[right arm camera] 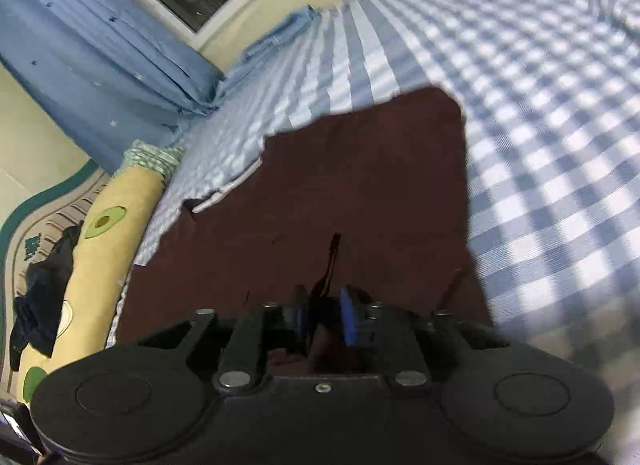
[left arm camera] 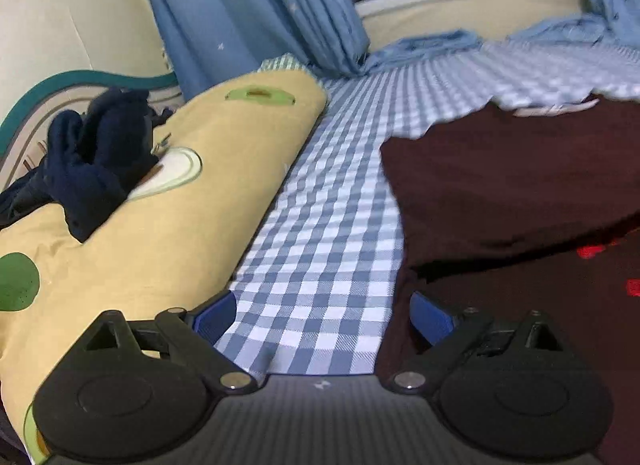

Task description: Fold small clothes

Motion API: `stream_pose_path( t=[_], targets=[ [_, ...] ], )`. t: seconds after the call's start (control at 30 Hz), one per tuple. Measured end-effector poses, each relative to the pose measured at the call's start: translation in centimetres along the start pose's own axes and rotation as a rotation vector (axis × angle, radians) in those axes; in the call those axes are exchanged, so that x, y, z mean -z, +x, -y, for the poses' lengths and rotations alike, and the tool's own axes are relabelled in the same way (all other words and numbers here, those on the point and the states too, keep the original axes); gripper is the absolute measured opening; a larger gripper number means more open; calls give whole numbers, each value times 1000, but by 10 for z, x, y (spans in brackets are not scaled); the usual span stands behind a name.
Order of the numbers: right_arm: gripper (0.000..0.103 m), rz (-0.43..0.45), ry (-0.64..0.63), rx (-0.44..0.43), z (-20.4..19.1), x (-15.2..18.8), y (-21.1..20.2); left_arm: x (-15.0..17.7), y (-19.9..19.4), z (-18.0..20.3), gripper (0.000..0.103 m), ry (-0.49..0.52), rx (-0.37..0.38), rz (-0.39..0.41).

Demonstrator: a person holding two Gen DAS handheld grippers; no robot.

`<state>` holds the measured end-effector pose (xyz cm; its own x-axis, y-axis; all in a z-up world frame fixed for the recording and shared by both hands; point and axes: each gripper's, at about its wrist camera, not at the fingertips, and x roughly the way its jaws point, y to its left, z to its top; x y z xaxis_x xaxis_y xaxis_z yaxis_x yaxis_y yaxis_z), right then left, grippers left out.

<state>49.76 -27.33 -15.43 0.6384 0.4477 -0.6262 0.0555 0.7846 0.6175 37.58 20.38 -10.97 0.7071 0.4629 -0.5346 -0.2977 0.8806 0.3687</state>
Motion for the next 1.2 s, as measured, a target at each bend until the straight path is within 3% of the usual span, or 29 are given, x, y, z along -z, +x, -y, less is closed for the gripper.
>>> stream_pose_path(
  t=[0.07, 0.13, 0.23, 0.3, 0.4, 0.5, 0.67, 0.83, 0.93, 1.03, 1.2],
  targets=[
    [35, 33, -36, -32, 0, 1, -33, 0, -26, -7, 96, -25, 37, 48],
    [57, 99, -59, -76, 1, 3, -79, 0, -55, -13, 97, -56, 80, 96],
    [59, 184, -166, -109, -15, 13, -161, 3, -98, -19, 99, -104, 175, 159],
    [61, 160, -243, -146, -27, 20, -210, 7, -125, -18, 100, -124, 264, 183],
    [99, 98, -335, -125, -51, 38, -264, 18, -160, -8, 100, -114, 378, 193],
    [102, 104, -443, -109, -80, 74, -307, 28, -184, 6, 102, -97, 407, 165],
    [102, 110, -483, -30, -114, 147, -322, 52, -212, 11, 102, -130, 430, 84],
    [102, 93, -481, 46, -114, 218, -285, 79, -218, 9, 102, -155, 392, -66],
    [102, 84, -358, 3, -103, 235, -254, 91, -218, 7, 102, -201, 376, -127],
    [102, 55, -274, -40, -103, 241, -237, 101, -222, 5, 102, -229, 365, -127],
    [102, 61, -298, -14, -122, 254, -223, 114, -230, 6, 102, -259, 355, -113]
  ],
)
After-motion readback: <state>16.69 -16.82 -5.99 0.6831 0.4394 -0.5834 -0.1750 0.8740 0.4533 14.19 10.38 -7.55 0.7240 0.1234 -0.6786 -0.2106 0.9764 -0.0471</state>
